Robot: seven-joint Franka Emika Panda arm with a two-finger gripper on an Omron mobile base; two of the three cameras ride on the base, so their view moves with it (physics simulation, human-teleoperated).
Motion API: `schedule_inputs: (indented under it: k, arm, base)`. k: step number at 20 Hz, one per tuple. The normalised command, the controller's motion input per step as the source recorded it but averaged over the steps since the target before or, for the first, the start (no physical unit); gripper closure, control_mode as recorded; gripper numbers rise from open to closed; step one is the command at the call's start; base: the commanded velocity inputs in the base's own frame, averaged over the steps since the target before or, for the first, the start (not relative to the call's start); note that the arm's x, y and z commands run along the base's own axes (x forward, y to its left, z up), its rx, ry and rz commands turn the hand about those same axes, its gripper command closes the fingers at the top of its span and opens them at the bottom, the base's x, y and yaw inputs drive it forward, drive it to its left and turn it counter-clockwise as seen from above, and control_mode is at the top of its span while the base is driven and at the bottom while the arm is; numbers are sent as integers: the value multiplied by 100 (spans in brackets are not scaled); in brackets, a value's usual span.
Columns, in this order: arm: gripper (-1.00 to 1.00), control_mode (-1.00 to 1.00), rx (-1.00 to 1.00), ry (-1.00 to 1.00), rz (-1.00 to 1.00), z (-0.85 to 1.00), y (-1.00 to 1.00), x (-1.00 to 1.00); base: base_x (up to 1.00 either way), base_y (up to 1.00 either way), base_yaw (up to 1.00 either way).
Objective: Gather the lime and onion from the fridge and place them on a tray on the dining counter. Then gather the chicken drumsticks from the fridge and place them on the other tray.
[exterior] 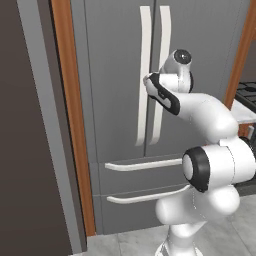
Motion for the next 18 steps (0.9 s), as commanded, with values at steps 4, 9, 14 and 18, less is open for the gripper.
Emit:
schedule_inputs:
  k: [4,9,14,18]
  arm:
    - [-100,-100,0,-6,0,0,-4,21]
    - [-100,-100,0,-2,1,0,-16,24]
    - [-100,-100,0,0,4,0,-9,41]
    - [100,-100,0,0,4,-4,0,61]
  base:
    - [0,0,0]
    - [0,0,0]
    - [0,0,0]
    - [0,0,0]
